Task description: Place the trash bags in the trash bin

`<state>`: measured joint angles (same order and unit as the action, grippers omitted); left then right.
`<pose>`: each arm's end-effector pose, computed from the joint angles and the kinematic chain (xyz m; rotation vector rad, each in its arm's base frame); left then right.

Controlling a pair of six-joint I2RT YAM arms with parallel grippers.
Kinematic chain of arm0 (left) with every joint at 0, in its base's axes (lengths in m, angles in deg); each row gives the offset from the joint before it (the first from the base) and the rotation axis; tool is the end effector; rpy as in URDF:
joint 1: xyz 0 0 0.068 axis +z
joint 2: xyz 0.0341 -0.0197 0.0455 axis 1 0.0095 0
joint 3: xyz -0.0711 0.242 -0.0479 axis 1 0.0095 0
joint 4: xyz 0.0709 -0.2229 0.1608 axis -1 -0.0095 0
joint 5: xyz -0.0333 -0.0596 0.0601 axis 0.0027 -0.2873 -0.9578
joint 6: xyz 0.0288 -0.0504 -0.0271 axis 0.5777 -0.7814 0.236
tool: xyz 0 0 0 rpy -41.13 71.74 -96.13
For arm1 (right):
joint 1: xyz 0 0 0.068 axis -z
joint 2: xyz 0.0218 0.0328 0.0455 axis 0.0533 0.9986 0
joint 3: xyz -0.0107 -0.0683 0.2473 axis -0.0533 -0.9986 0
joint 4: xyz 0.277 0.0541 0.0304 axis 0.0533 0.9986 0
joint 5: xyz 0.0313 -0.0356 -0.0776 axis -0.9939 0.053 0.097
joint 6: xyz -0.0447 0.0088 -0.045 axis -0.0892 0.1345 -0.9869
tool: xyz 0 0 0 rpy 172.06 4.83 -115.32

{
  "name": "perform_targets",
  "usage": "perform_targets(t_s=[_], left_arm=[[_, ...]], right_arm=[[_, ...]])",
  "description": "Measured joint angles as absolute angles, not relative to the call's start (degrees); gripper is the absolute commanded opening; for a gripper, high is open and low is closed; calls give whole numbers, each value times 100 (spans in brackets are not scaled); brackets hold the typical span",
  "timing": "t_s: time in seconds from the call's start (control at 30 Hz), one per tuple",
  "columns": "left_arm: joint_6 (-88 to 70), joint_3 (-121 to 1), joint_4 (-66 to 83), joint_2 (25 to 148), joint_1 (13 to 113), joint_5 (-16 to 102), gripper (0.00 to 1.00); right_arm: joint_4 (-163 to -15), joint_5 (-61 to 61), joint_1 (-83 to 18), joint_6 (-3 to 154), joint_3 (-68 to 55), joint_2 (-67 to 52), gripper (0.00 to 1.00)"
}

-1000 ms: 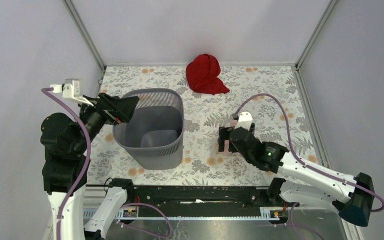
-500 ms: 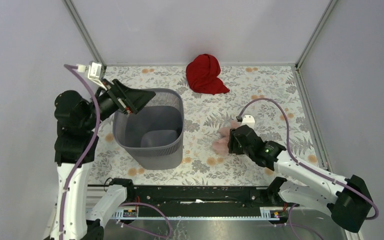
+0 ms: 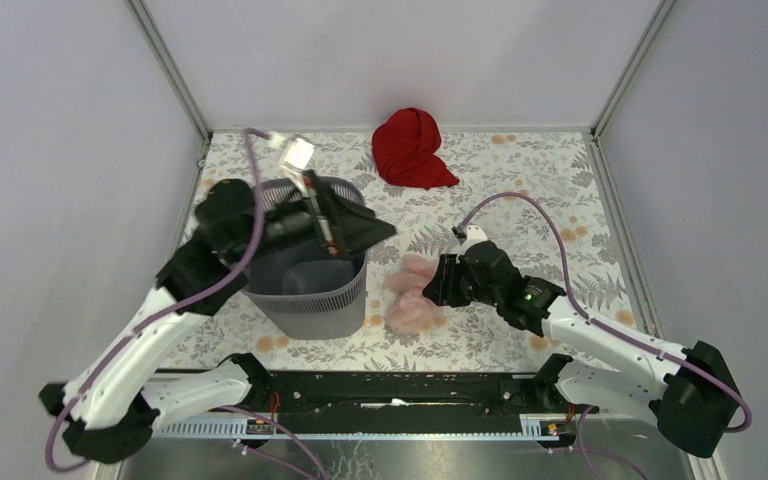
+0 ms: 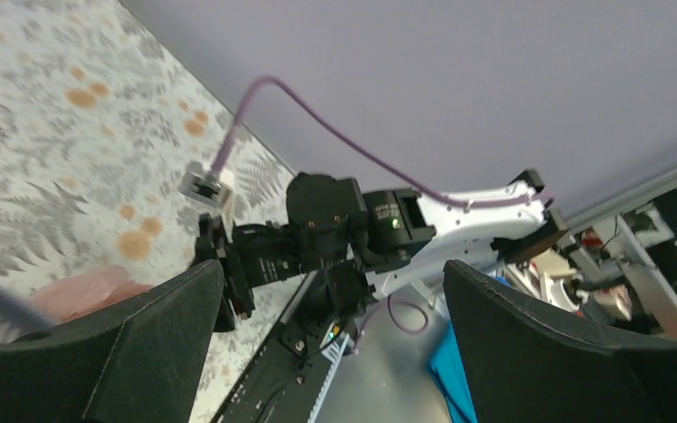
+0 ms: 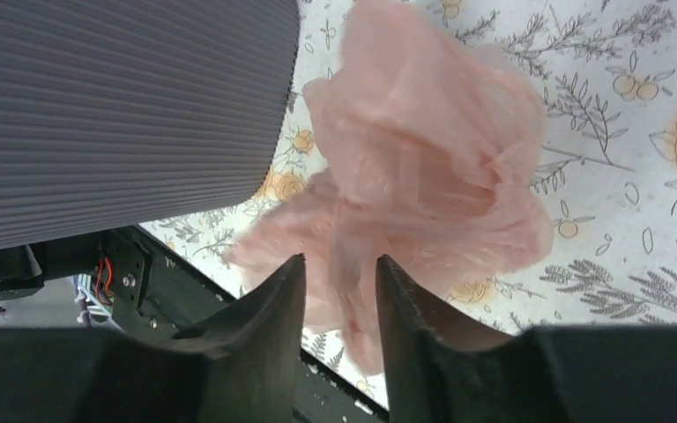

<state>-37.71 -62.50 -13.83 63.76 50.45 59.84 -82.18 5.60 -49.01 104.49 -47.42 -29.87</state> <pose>0.1545 -0.1521 0.4692 0.3678 1.6923 -1.3966 0.1844 0.1930 0.2074 -0.2136 2.2298 0.8597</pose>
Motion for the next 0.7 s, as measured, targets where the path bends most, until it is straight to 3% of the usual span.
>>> perform_targets(t_s=[0.1,0.2,0.37,0.5,0.7], left_arm=[[-3646,-6226,-1363,6748,4219,5414,99],[-3598,-6108,-1398,6929,3900,5097,99],[-3552,-6034,-1389,6914,3803,4850,99],[-3598,-5922,-1306,6779,3758,4802,99],[-3690,-5922,-1179,6776,3620,4861,99]], right_arm=[[-7980,494,-4901,10420,-4659,-3059,69],[-7624,682,-4901,10346,-4657,-3551,78],[-7300,1333,-4779,10169,-4648,-4344,75],[-7213,1301,-4197,9998,-4629,-3909,74],[-7453,-94,-3432,9780,-4637,-2961,69]])
